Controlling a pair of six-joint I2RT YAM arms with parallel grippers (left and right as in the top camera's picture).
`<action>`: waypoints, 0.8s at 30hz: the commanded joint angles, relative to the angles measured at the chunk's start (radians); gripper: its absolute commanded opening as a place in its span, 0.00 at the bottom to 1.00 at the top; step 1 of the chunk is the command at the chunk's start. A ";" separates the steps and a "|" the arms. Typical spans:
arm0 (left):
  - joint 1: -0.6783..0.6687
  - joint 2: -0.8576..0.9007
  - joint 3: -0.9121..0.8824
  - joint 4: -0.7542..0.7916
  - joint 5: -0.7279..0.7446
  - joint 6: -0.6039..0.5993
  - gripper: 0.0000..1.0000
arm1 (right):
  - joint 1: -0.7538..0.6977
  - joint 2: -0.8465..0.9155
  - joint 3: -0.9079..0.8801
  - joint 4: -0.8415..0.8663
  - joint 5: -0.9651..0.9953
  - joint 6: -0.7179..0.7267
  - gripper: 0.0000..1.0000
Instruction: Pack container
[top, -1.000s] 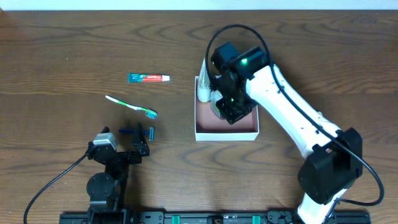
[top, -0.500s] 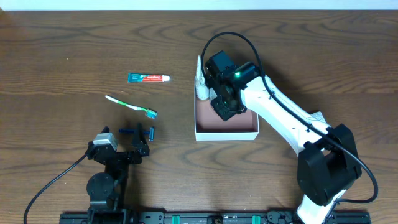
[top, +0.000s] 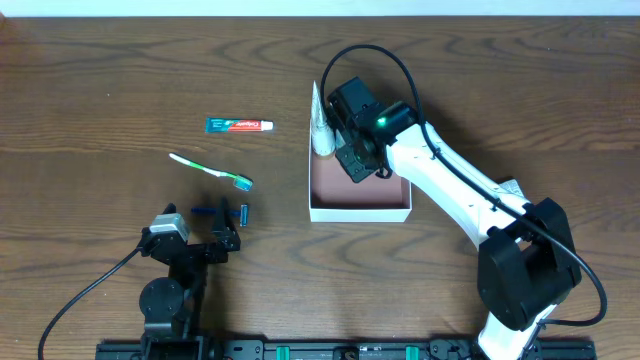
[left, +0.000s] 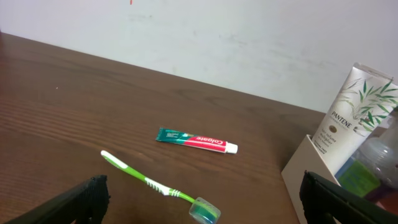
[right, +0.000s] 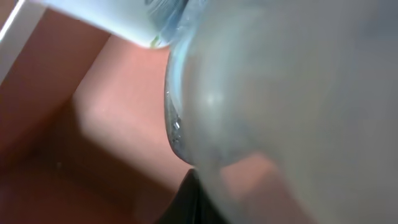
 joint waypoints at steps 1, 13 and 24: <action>0.006 -0.006 -0.014 -0.037 0.011 0.009 0.98 | 0.009 -0.003 0.000 0.025 0.023 0.010 0.01; 0.006 -0.006 -0.014 -0.037 0.012 0.008 0.98 | 0.012 -0.003 0.000 0.092 -0.027 0.017 0.03; 0.006 -0.006 -0.014 -0.037 0.012 0.008 0.98 | 0.011 -0.050 0.000 -0.010 -0.055 -0.026 0.15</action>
